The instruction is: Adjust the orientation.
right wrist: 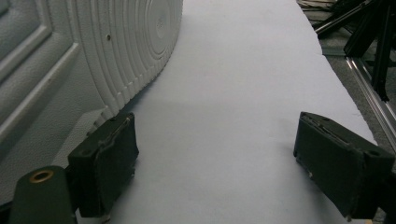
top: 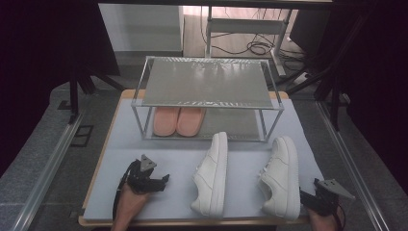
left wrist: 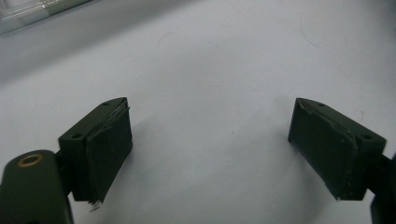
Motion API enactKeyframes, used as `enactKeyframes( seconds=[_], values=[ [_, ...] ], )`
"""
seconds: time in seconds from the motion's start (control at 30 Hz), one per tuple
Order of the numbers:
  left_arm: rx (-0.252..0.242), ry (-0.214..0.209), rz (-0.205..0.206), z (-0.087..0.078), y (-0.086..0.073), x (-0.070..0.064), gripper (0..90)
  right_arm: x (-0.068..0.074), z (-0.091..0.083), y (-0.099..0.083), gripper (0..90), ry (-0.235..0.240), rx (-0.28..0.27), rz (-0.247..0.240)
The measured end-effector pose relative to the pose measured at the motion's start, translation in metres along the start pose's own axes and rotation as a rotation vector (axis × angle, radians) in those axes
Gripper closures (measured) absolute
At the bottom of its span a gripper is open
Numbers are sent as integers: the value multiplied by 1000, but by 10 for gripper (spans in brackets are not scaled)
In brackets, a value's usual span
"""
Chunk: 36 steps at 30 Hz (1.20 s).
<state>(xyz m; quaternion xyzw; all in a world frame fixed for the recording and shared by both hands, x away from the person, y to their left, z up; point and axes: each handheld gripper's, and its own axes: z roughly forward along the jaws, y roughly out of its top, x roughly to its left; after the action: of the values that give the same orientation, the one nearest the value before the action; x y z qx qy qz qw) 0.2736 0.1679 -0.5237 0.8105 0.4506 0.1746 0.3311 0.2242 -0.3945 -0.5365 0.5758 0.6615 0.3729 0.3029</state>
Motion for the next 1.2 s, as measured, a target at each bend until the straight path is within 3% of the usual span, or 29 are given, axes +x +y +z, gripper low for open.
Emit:
enactKeyframes(
  seconds=[0.07, 0.63, 0.8, 0.93, 1.03, 1.2],
  values=[
    [2, -8, -17, 0, 0, 2, 145, 0, 0, 1, 142, -2, 16, -7],
    [1, -1, -10, 0, 0, 1, 151, 1, -1, 15, 144, -23, 134, -11],
    [5, -1, -6, 0, 0, 2, 151, -4, -6, 20, 131, 14, 121, 57],
    [4, -1, -6, 0, 0, 2, 151, -7, -14, 27, 95, 29, 99, 66],
    [4, -1, -7, 0, 0, 2, 152, -8, -18, 31, 89, 40, 115, 69],
    [4, 0, -7, 0, 0, 2, 152, -5, -24, 39, 210, 48, 113, 55]
  ],
)
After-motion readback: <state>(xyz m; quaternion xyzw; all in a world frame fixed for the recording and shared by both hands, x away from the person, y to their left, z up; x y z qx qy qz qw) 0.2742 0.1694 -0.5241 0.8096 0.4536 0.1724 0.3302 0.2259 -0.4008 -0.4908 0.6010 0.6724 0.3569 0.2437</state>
